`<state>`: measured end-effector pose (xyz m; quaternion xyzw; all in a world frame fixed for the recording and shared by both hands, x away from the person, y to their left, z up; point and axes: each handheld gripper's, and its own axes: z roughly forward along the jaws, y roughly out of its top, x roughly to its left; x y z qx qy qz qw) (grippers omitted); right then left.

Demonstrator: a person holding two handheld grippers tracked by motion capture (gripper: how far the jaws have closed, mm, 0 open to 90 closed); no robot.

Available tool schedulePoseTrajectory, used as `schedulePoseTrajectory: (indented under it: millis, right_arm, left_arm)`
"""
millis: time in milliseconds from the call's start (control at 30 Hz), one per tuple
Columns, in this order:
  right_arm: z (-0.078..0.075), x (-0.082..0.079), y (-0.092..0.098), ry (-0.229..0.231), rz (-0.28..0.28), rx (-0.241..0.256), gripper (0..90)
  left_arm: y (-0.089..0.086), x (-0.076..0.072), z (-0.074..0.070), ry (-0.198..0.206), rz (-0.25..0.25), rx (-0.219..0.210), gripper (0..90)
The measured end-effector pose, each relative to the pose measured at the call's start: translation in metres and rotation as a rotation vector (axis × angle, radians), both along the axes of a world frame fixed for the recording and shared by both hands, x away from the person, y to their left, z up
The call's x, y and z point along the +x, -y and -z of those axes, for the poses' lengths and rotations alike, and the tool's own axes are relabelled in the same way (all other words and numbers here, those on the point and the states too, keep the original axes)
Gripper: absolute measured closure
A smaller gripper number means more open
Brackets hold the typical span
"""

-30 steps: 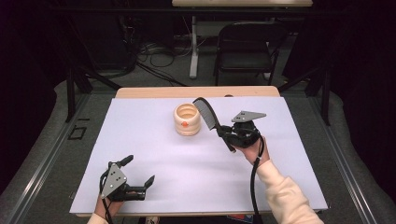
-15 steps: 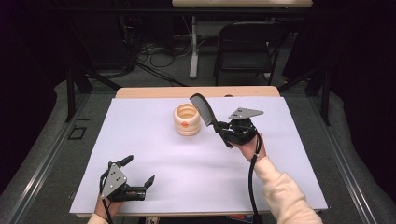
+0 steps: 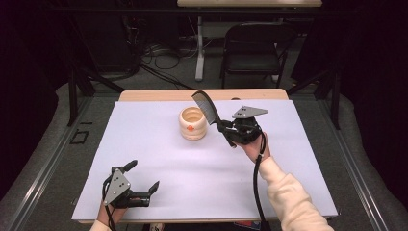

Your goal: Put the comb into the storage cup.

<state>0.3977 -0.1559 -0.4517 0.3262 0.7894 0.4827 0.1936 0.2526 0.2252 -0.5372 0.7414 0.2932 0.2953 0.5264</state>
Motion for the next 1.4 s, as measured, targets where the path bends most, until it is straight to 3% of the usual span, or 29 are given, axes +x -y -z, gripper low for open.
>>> schedulePoseTrajectory:
  millis: [1400]
  right_arm:
    - [-0.006,0.018,-0.021,0.031,-0.004,0.002,72.8]
  left_arm:
    - [-0.001,0.000,0.000,-0.002,-0.008,-0.004,0.2]
